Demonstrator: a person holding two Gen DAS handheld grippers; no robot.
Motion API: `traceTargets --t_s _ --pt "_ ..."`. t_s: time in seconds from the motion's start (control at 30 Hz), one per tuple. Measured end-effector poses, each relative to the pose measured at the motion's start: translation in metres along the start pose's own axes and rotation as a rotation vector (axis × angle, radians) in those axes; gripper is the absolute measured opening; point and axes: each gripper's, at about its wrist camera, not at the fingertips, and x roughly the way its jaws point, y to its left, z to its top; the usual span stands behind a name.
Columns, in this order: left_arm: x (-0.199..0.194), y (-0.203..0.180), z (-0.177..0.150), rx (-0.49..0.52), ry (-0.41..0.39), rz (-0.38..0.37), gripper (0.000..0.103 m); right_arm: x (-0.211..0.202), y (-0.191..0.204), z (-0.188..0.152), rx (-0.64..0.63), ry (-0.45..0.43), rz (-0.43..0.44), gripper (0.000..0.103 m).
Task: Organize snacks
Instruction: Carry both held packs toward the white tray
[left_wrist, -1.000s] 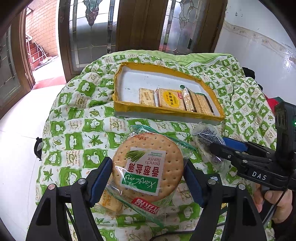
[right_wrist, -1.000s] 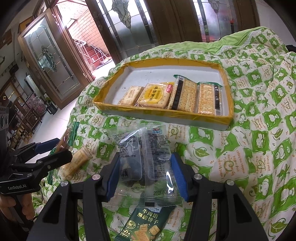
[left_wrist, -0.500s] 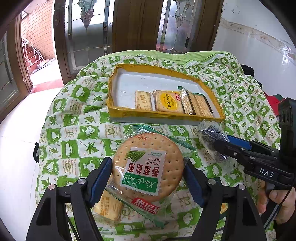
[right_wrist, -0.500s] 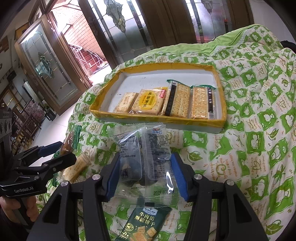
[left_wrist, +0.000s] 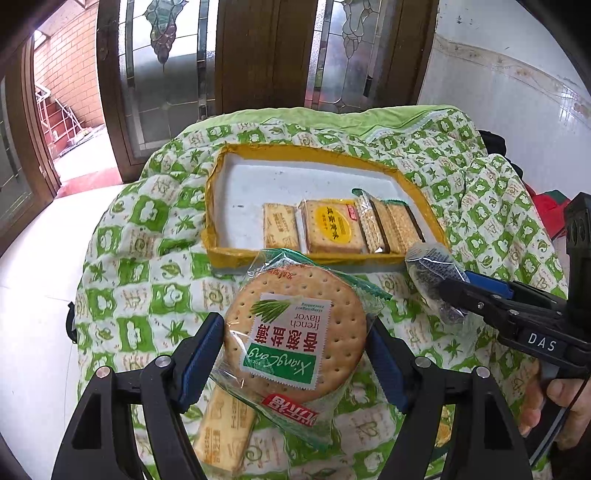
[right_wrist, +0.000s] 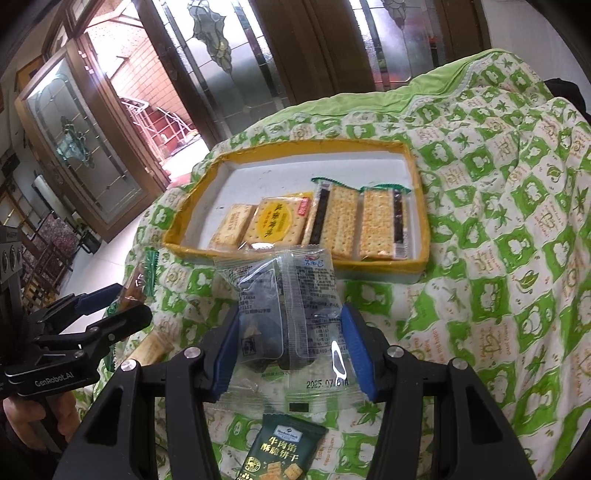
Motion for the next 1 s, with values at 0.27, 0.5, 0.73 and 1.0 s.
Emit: traceTargets --t_s 0.27,0.5,0.73,1.0 --pt "0.005 -0.001 0.019 0.011 -0.005 -0.009 0.079 -0.003 -0.001 0.021 -0.013 -0.015 -0.016 0.053" --pt "0.018 0.002 0.034 0.024 0.004 -0.008 0.079 0.004 0.005 0.039 -0.042 -0.009 -0.02 0.053" --pt "0.03 0.002 0.05 0.031 0.004 -0.003 0.079 0.012 0.003 0.057 -0.046 -0.007 -0.025 0.053" --pt "0.043 0.001 0.063 0.036 0.009 -0.003 0.079 0.024 0.002 0.078 -0.051 -0.005 -0.035 0.053"
